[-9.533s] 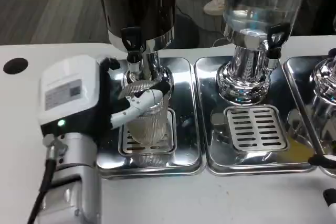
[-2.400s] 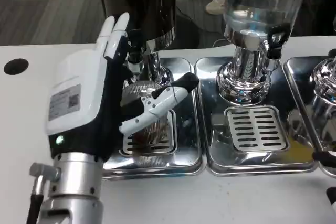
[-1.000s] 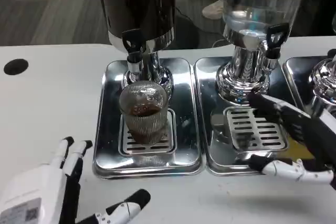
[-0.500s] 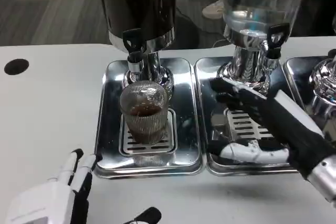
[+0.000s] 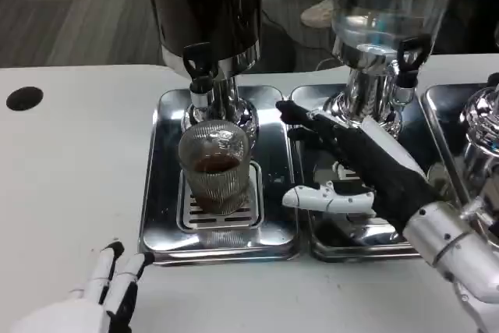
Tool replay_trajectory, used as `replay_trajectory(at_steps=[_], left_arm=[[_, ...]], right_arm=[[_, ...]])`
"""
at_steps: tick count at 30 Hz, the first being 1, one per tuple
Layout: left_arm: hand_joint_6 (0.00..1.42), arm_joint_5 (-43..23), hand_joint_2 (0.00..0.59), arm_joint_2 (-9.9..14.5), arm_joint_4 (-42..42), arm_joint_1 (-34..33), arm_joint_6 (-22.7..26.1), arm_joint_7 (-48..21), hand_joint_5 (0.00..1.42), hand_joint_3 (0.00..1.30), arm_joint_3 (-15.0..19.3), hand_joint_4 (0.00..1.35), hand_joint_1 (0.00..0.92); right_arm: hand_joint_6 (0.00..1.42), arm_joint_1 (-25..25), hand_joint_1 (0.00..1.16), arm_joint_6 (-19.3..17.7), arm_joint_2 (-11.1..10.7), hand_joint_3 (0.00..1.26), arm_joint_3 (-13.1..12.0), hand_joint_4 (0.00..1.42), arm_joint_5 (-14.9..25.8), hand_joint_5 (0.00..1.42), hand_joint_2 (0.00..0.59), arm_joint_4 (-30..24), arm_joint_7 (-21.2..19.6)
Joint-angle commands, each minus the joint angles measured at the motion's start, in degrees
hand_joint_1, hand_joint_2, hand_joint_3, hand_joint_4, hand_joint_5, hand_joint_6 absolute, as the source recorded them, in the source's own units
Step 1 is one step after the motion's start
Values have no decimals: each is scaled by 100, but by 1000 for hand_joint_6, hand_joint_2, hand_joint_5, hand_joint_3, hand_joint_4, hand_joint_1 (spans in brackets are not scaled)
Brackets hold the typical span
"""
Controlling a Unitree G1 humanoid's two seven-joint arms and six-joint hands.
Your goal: Grasp the cup under the faucet to collect the drink, then remove the cup.
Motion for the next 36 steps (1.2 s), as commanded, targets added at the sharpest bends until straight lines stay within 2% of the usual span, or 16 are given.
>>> replay_trajectory(at_steps=[1,13,19,28,36], left_arm=[[393,-158,54,40,-70,357,-185,327,141,177,92,11,0],[399,-487,63,55,-15,954,-582,771,141,206,401,21,0],[399,-704,65,69,-9,1112,-733,835,141,212,643,22,0],[400,-1015,66,79,24,1222,-938,800,141,225,1013,30,0],[400,-1255,67,110,49,1176,-1047,646,146,237,1340,31,0]], right_arm=[[126,-206,662,57,138,121,93,122,-104,148,63,189,-151],[70,-521,663,195,736,79,471,110,-578,123,62,554,-798],[47,-699,665,167,1016,58,625,82,-714,98,63,924,-1050],[26,-893,666,91,1286,50,758,77,-804,93,62,1390,-1334],[11,-1047,665,-15,1413,48,784,77,-812,86,63,1792,-1559]])
